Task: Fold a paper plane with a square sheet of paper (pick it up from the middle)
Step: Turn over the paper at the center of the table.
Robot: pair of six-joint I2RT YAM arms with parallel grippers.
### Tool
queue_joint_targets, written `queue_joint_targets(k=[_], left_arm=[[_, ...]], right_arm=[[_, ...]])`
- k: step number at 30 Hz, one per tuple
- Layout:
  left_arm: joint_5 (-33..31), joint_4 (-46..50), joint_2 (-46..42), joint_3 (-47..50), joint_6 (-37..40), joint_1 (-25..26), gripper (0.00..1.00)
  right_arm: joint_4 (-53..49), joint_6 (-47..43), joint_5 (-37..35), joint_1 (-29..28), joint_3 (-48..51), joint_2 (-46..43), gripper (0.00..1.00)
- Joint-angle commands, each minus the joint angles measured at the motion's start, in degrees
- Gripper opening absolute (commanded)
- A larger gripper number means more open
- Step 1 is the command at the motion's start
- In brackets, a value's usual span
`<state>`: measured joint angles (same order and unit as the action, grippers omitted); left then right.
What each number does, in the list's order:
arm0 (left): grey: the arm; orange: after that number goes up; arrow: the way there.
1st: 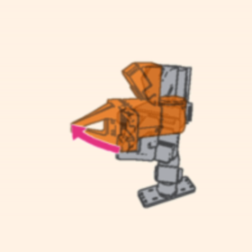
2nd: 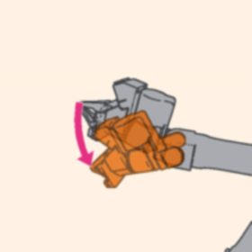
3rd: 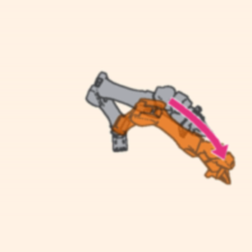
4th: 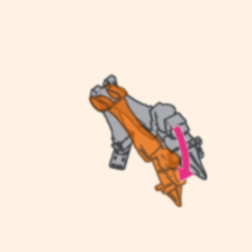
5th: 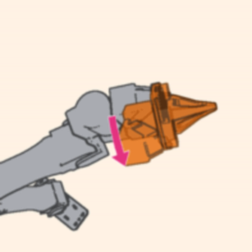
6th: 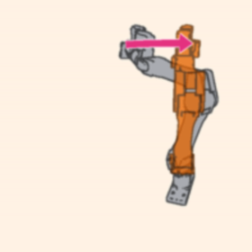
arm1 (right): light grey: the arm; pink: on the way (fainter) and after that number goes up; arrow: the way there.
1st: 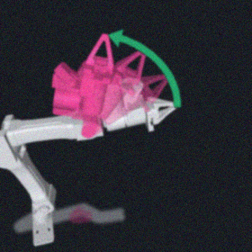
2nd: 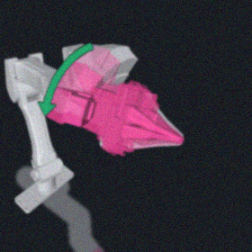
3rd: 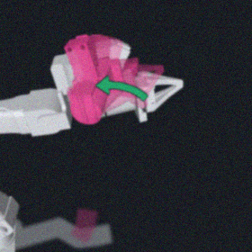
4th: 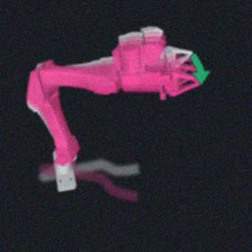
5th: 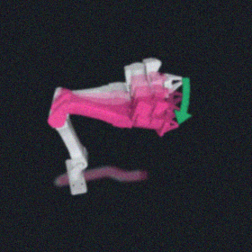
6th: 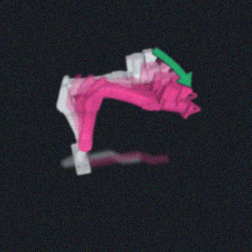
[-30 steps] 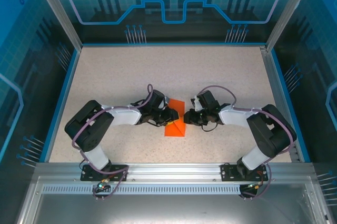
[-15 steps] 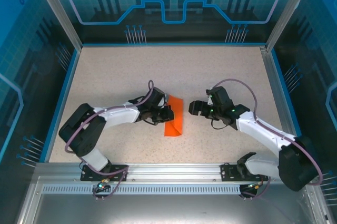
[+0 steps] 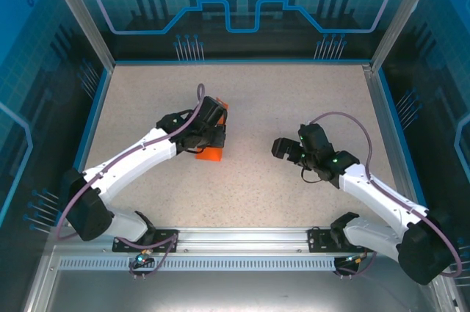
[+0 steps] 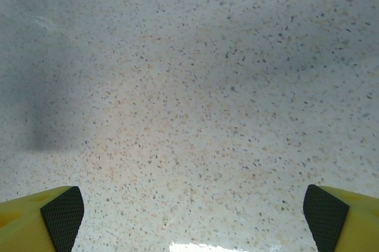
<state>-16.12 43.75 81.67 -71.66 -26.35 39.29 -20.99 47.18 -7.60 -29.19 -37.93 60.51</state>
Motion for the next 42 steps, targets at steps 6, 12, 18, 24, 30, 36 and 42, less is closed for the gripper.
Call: queue_joint_targets(k=[6,12,18,24,30,36,42], left_arm=[[-23.69,8.33,10.9,-2.19,-0.09,4.17,0.09],[-30.37,10.55,20.84,-4.46,-4.45,6.88,0.08],[-32.11,11.32,29.82,-7.71,-6.68,9.37,0.08],[-28.19,10.34,35.65,-9.7,-8.96,11.31,0.11],[-22.61,9.55,38.38,-10.02,-10.2,11.95,0.19],[-18.72,9.4,37.44,-10.81,-8.55,12.15,0.38],[-9.03,5.85,27.45,-8.65,-6.59,13.01,0.61]], right_arm=[[-6.51,-2.04,1.11,1.48,-3.95,0.92,0.99],[-9.29,-1.65,0.39,3.68,-3.48,0.58,0.99],[-8.98,0.26,0.77,6.57,-0.29,-1.46,0.99],[-9.62,-2.59,0.4,8.22,-0.21,-2.06,0.99],[-9.5,-3.28,0.49,9.04,-0.2,-1.41,0.99],[-9.42,-3.86,0.88,9.51,-0.3,-0.92,0.99],[-11.03,-5.18,0.84,9.68,-2.22,-0.79,0.99]])
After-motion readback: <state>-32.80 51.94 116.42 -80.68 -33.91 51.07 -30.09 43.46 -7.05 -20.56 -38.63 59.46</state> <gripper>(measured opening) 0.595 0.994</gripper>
